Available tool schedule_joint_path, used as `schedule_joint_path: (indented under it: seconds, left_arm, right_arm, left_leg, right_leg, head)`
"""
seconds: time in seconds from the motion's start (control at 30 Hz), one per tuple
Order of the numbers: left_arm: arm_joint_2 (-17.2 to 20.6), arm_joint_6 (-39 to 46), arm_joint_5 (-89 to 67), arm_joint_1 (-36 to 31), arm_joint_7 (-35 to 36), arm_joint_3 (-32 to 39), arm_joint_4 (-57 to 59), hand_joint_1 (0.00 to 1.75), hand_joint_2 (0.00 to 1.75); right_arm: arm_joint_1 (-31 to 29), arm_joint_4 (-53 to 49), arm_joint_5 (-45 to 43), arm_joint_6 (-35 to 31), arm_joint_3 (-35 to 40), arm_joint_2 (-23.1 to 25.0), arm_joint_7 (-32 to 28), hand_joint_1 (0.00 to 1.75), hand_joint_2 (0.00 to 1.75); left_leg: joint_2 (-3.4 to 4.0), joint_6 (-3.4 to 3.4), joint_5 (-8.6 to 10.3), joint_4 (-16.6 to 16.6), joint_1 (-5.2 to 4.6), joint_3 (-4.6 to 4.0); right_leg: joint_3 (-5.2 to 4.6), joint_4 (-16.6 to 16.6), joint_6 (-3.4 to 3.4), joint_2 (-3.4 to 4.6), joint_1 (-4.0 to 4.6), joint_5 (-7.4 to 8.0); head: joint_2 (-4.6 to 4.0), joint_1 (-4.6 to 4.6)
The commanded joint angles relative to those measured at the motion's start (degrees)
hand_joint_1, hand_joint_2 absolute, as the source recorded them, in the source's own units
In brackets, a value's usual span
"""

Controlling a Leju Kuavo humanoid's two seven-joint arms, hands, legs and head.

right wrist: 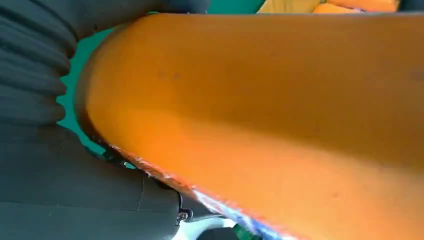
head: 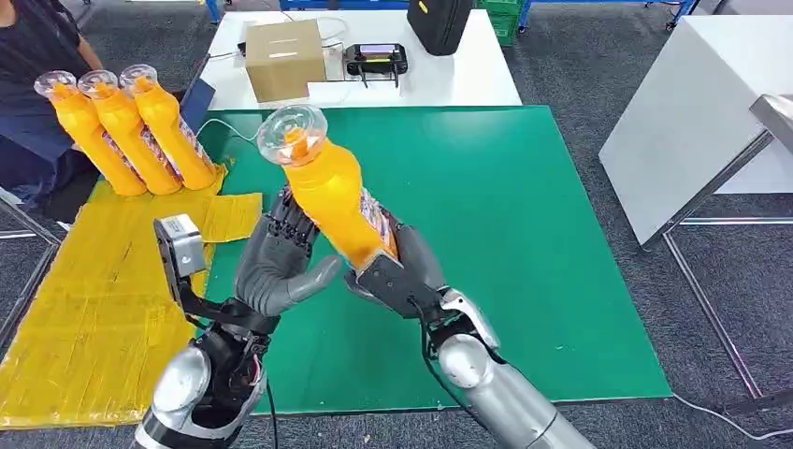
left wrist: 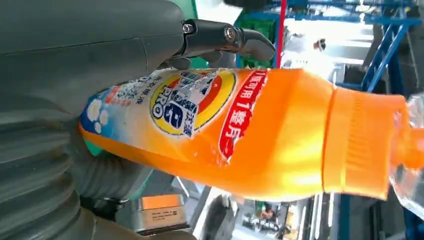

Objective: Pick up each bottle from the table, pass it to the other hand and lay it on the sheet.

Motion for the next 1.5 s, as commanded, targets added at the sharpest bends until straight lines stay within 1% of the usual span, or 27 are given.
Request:
schedule_joint_path:
  seconds: [0.03, 0.1, 0.2, 0.23, 0.27, 0.43, 0.47, 0.5, 0.53, 0.6, 0.93, 1.13, 1.17, 1.2, 1.23, 1.27, 1.3, 1.33, 1.37, 1.4, 1.43, 1.47, 1.5]
  left_arm:
    - [0.36, 2.76, -4.13, -3.65, -1.21, -6.25, 3.81, 0.00, 1.75]
    - [0.67, 4.29, -8.02, -4.05, -1.80, -6.77, 4.12, 0.00, 1.75]
    - [1.15, 5.51, -14.59, -4.79, -2.02, -7.49, 4.85, 0.00, 1.75]
    - [1.26, 5.77, -16.32, -5.00, -1.86, -7.57, 5.21, 0.00, 1.75]
    - [0.79, 5.70, -17.15, -4.83, -1.67, -7.00, 5.54, 0.00, 1.75]
    - [0.44, 4.88, -18.76, -4.67, -1.38, -6.37, 6.40, 0.00, 1.75]
    - [0.26, 4.80, -18.58, -4.49, -1.41, -6.08, 6.70, 1.68, 1.75]
    - [0.21, 4.67, -18.49, -4.48, -1.44, -6.01, 6.75, 1.75, 1.75]
    - [0.21, 4.67, -18.49, -4.48, -1.44, -6.01, 6.75, 1.75, 1.75]
    - [0.08, 4.62, -18.43, -4.32, -1.70, -5.83, 6.71, 1.75, 1.75]
    - [-0.09, 3.37, -17.63, -4.16, -2.26, -5.65, 6.77, 1.75, 1.75]
    - [-0.01, 2.12, -17.57, -4.31, -1.93, -4.99, 6.50, 1.75, 1.75]
    - [0.18, 1.84, -19.26, -4.30, -1.73, -4.56, 6.24, 1.75, 1.75]
    - [0.25, 2.20, -22.03, -4.26, -1.86, -4.20, 6.02, 1.75, 1.75]
    - [0.81, 2.05, -25.03, -3.77, -1.79, -3.43, 5.25, 1.75, 1.75]
    - [1.97, 2.02, -28.17, -2.67, -2.66, -2.34, 4.06, 1.75, 1.75]
    - [2.27, 2.12, -31.12, -1.63, -2.95, -0.93, 2.78, 1.75, 1.75]
    - [2.30, 0.99, -31.44, -0.91, -2.90, 0.21, 1.85, 1.75, 1.75]
    - [1.98, 0.14, -32.37, -0.50, -3.06, 1.17, 1.47, 1.75, 1.75]
    - [1.70, 1.34, -40.56, -0.10, -3.07, 2.81, 0.57, 1.75, 1.75]
    - [1.36, 1.48, -44.85, 0.34, -3.01, 4.48, -0.38, 1.75, 1.75]
    - [1.12, 0.88, -47.18, 0.63, -3.04, 5.93, -1.00, 1.75, 1.75]
    - [1.39, 2.25, -58.46, 0.38, -2.01, 7.64, -1.37, 1.75, 1.75]
  right_arm:
    - [-7.40, 9.64, 0.72, -1.64, 12.03, 1.86, 0.50, 1.75, 1.75]
    - [-8.00, 10.43, -0.30, -2.04, 13.48, 1.53, 0.88, 1.75, 1.75]
    - [-8.34, 11.14, -0.35, -2.25, 14.60, 1.09, 0.98, 1.75, 1.75]
    - [-8.29, 11.32, -0.41, -2.07, 14.79, 0.98, 0.98, 1.75, 1.75]
    - [-8.37, 11.49, -0.21, -2.09, 15.00, 0.89, 1.04, 1.75, 1.75]
    - [-8.32, 11.97, 0.35, -1.94, 15.40, 0.74, 1.19, 1.75, 1.75]
    - [-8.27, 12.16, 0.38, -1.94, 15.39, 0.72, 1.24, 1.75, 1.75]
    - [-8.24, 12.22, 0.42, -1.97, 15.36, 0.74, 1.26, 1.75, 1.75]
    - [-8.24, 12.22, 0.42, -1.97, 15.36, 0.74, 1.26, 1.75, 1.75]
    - [-8.15, 12.41, 0.51, -1.88, 15.36, 0.66, 1.26, 1.75, 1.75]
    - [-7.45, 12.71, 1.60, -2.63, 14.31, 0.22, 1.05, 1.75, 1.75]
    - [-6.49, 12.77, 4.05, -4.28, 13.09, -0.40, 1.79, 1.75, 1.75]
    - [-6.05, 12.39, 5.03, -4.52, 12.37, -0.61, 2.14, 0.38, 1.75]
    - [-5.66, 12.17, 6.19, -4.49, 11.68, -0.81, 3.11, 0.00, 1.75]
    - [-4.19, 10.39, 7.22, -4.91, 10.48, -2.54, 3.52, 0.00, 1.75]
    - [-1.41, 7.90, 7.14, -5.90, 9.20, -5.78, 2.77, 0.00, 1.75]
    - [1.01, 5.50, 7.06, -6.37, 7.68, -8.00, 1.97, 0.00, 1.75]
    - [2.33, 4.02, 7.12, -6.16, 6.79, -9.21, 1.15, 0.00, 1.75]
    - [3.25, 3.35, 7.24, -5.92, 5.79, -9.50, 0.85, 0.00, 1.75]
    - [5.85, 0.84, 9.47, -5.48, 3.40, -10.46, 2.22, 0.00, 0.00]
    - [8.80, -2.26, 8.99, -4.77, 0.41, -10.92, 2.49, 0.00, 0.00]
    - [10.68, -4.44, 8.84, -3.70, -1.32, -11.38, 2.46, 0.00, 0.00]
    - [15.17, -8.92, 8.71, -3.75, -5.90, -11.10, 1.85, 0.00, 0.00]
  left_leg:
    - [0.07, -0.08, -0.08, -0.01, 0.06, 0.20]
    - [-0.04, -0.05, -0.03, 0.00, 0.04, 0.08]
    - [0.00, -0.07, -0.08, 0.04, 0.08, 0.15]
    - [-0.01, -0.06, -0.05, 0.00, 0.05, 0.12]
    - [-0.06, -0.04, -0.02, -0.02, 0.03, 0.07]
    - [-0.03, -0.05, -0.02, -0.02, 0.03, 0.07]
    - [-0.04, -0.07, -0.05, 0.00, 0.05, 0.11]
    - [-0.04, -0.04, -0.02, -0.03, 0.01, 0.05]
    - [-0.07, -0.08, -0.06, -0.02, 0.06, 0.14]
    - [-0.06, -0.05, -0.03, 0.00, 0.04, 0.05]
    - [-0.10, -0.07, -0.06, 0.02, 0.07, 0.05]
    - [-0.12, -0.06, -0.05, 0.02, 0.05, 0.02]
    - [-0.09, -0.04, -0.02, 0.00, 0.04, -0.03]
    - [-0.13, -0.05, -0.04, 0.01, 0.05, 0.01]
    - [-0.13, -0.05, -0.02, -0.01, 0.04, -0.02]
    - [-0.15, -0.06, -0.05, 0.00, 0.07, 0.04]
    - [-0.22, -0.04, -0.02, -0.04, 0.04, 0.02]
    - [-0.35, -0.05, -0.04, -0.09, 0.09, 0.14]
    - [-0.34, -0.04, -0.02, -0.09, 0.06, 0.09]
    - [-0.39, -0.05, -0.07, -0.05, 0.07, 0.14]
    - [-0.28, -0.04, -0.07, -0.01, 0.06, 0.04]
    - [-0.38, -0.05, -0.12, 0.03, 0.08, 0.06]
    - [-0.34, -0.04, -0.07, 0.06, 0.00, -0.16]
  right_leg:
    - [0.15, -0.03, -0.11, 0.39, 0.03, -0.03]
    - [0.06, -0.03, -0.07, 0.15, 0.02, -0.02]
    - [0.14, -0.02, -0.12, 0.32, 0.05, -0.04]
    - [0.11, -0.04, -0.09, 0.25, 0.02, -0.02]
    - [0.07, -0.04, -0.07, 0.14, 0.01, -0.02]
    - [0.06, -0.04, -0.07, 0.14, 0.00, -0.02]
    - [0.11, -0.03, -0.10, 0.22, 0.02, -0.04]
    - [0.04, -0.03, -0.06, 0.12, -0.01, -0.02]
    - [0.14, -0.05, -0.11, 0.22, 0.03, -0.05]
    - [0.05, -0.03, -0.07, 0.13, 0.02, -0.03]
    - [0.07, -0.04, -0.10, 0.20, 0.04, -0.05]
    - [0.03, -0.04, -0.09, 0.13, 0.03, -0.05]
    - [-0.04, -0.04, -0.07, 0.08, 0.02, -0.03]
    - [0.01, -0.04, -0.09, 0.12, 0.02, -0.06]
    - [-0.02, -0.05, -0.07, 0.06, 0.02, -0.04]
    - [0.05, -0.06, -0.10, 0.12, 0.04, -0.06]
    - [0.06, -0.10, -0.06, -0.02, 0.02, -0.05]
    - [0.24, -0.20, -0.09, -0.06, 0.06, -0.09]
    - [0.17, -0.19, -0.06, -0.11, 0.03, -0.08]
    - [0.24, -0.17, -0.08, -0.07, 0.02, -0.13]
    - [0.12, -0.11, -0.07, -0.01, 0.02, -0.10]
    - [0.20, -0.10, -0.09, -0.05, 0.04, -0.16]
    - [-0.04, -0.01, -0.07, -0.09, -0.03, -0.12]
  head:
    - [0.00, -0.02]
    - [0.00, -0.02]
    - [0.00, -0.02]
    - [0.00, -0.02]
    - [0.00, 0.00]
    - [0.00, 0.00]
    - [0.00, 0.00]
    - [0.00, -0.02]
    - [0.00, 0.00]
    - [0.00, -0.02]
    - [0.00, 0.00]
    - [0.00, -0.02]
    - [0.00, -0.02]
    - [0.00, 0.00]
    - [0.00, -0.02]
    - [0.00, 0.00]
    - [0.00, -0.02]
    - [0.00, -0.02]
    - [0.00, -0.04]
    - [0.00, -0.02]
    - [0.00, -0.02]
    - [0.00, 0.02]
    - [0.00, 0.00]
